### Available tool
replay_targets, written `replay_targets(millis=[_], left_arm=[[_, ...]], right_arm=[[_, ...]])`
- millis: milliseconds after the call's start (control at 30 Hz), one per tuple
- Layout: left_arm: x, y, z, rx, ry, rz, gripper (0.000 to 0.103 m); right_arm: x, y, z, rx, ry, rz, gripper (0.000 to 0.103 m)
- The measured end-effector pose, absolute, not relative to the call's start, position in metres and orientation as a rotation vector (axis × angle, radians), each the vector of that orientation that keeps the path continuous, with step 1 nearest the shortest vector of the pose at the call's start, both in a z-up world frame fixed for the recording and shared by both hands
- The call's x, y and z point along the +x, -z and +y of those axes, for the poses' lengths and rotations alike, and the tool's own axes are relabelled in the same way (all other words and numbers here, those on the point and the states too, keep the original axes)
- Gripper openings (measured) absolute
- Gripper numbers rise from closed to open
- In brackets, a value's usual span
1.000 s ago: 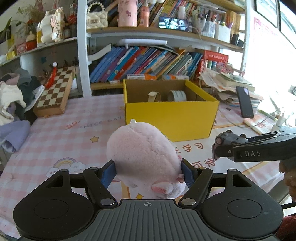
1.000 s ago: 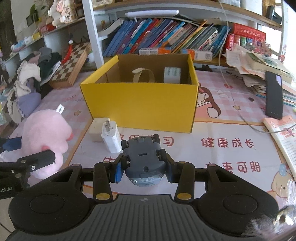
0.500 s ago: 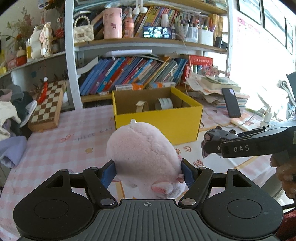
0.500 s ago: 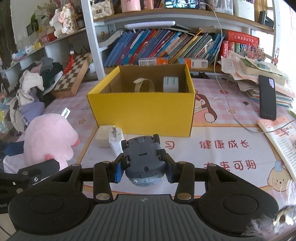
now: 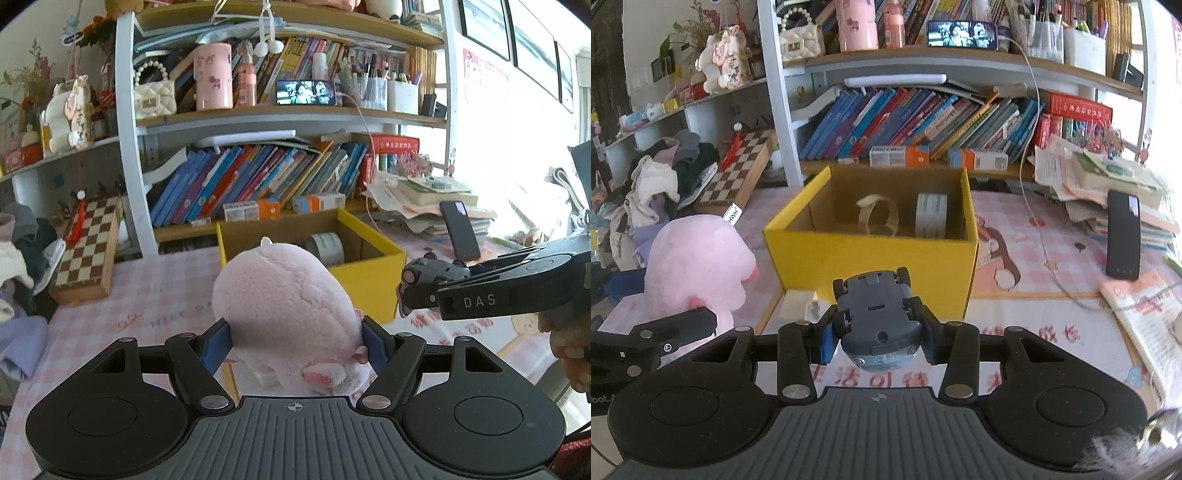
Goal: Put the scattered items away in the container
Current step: 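Lift the toy car with the right gripper while the left gripper lifts the pig toward the box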
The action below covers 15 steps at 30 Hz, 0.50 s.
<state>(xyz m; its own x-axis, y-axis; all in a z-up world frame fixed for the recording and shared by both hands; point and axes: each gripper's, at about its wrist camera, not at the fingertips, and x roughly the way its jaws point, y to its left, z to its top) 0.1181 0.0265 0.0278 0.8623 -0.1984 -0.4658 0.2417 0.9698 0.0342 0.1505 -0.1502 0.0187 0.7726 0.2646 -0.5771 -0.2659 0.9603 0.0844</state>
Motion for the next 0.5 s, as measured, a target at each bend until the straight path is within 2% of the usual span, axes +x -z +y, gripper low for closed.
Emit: replay_targets(millis=[500], left_arm=[[0.202,-0.05,0.009,0.141,0.242,0.415,0.074]], right_arm=[[0.243,-0.053,-0.16,-0.075,-0.341,0.526,0.041]])
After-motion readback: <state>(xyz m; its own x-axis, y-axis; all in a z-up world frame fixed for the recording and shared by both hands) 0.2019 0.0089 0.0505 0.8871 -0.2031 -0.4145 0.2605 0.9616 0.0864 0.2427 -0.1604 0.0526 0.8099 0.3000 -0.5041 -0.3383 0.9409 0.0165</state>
